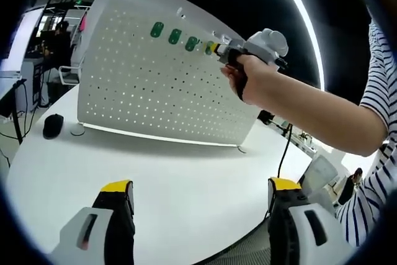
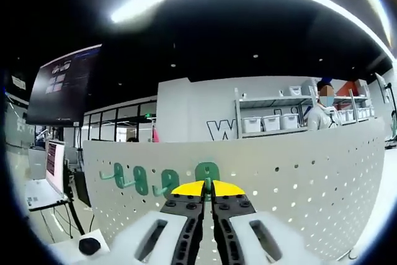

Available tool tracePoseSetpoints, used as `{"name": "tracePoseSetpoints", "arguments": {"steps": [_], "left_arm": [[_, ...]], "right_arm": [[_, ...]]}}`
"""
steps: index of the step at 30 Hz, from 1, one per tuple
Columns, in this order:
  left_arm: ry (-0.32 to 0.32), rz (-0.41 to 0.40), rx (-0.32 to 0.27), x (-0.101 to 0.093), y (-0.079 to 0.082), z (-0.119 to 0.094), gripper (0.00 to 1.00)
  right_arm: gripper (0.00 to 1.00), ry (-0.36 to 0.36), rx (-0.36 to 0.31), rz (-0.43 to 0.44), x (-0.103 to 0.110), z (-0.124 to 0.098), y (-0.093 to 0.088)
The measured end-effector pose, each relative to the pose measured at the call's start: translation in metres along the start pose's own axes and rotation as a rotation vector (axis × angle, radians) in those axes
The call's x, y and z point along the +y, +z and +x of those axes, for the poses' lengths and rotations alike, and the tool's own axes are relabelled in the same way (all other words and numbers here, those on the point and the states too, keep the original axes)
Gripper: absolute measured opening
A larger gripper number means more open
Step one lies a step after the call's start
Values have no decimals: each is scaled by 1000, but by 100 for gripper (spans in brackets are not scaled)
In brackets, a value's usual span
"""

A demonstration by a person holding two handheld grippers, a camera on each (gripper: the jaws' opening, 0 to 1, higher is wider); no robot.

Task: Insert the hook assembly into the mounting plate slot until the hook locks in place.

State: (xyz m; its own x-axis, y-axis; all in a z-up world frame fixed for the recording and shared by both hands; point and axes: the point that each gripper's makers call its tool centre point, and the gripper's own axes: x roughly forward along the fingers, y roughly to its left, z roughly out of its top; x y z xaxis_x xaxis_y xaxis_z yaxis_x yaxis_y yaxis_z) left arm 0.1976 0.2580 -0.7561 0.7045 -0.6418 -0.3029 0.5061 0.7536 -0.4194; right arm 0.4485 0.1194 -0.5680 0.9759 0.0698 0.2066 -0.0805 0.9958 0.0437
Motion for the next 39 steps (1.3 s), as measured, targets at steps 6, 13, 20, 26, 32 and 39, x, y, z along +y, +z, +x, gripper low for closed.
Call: {"name": "tracePoseSetpoints", "arguments": {"steps": [6, 13, 20, 26, 32, 39], "left_arm": [[5, 1, 9, 0, -2, 0, 91], [20, 2, 9, 3, -2, 0, 91], [23, 2, 11, 4, -2, 0, 90], [22, 4, 18, 4, -4, 1, 89], [24, 5, 19, 5, -4, 0, 89], [27, 3, 17, 6, -4, 0, 89]], "right_arm": [[1, -35, 1, 35, -6, 4, -5], [1, -40, -12, 17, -3, 5, -4], [1, -61, -10, 29, -3, 6, -8], [1, -68, 1, 31, -1, 5, -11], [1, -87, 8, 33, 0, 9, -13], [1, -93, 22, 46, -2, 11, -15]]}}
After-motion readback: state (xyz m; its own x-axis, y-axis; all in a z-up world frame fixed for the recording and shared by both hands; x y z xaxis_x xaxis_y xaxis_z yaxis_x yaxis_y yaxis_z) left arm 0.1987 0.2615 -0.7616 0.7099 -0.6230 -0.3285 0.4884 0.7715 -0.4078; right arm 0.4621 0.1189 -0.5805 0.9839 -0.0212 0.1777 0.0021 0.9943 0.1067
